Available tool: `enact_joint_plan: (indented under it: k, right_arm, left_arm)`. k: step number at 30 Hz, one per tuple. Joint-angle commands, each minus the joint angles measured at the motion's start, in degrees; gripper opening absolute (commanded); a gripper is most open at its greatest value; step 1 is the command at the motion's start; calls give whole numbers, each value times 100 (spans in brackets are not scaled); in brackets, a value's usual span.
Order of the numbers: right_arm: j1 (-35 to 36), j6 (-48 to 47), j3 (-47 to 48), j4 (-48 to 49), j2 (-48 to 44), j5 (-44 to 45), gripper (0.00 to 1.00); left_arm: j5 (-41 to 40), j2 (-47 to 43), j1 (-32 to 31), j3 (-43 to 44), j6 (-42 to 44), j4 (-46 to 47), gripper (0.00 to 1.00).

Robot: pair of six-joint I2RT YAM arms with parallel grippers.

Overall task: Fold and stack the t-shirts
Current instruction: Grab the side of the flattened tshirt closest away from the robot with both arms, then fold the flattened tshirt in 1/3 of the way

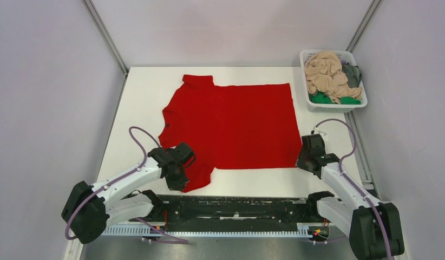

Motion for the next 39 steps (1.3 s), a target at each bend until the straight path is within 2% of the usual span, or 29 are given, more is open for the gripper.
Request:
enact_joint_plan:
  k: [1,5,7,8,12,16,25,29,33,39]
  right_arm:
    - [31,-13,37,-29,102,-239,35]
    - [48,9,0,-68,170,-418,17]
    - [95,55,0,-242,91,-365,2]
    - [127,59,7,-406,35,-312,0]
    - [311,188,113,-1087,-113,-154,0]
    - [525,271,160,-1211,-267,-203,0]
    - [578,273,609,-78,-85,-521,0]
    - [578,145,910,121,101,-511,0]
    - [571,81,1141,400,309,-464,0]
    - [575,-54,1621,841,654,-155,0]
  left_arm:
    - [-75,32,-16,131,12,-89,2]
    - [-23,-3,-16,174,57,-151,2]
    - [24,-86,-23,151,27,-309,2]
    - [60,-152,-25,133,6,-411,2]
    - [353,-432,-25,19,-57,-548,2]
    - [444,-540,-25,35,10,-491,2]
    - [582,141,115,866,768,850,2]
    - [608,392,620,1110,1011,1440,2]
    - [1070,590,1317,1285,1191,2112,2]
    - [984,925,1860,1785,1415,2575,2]
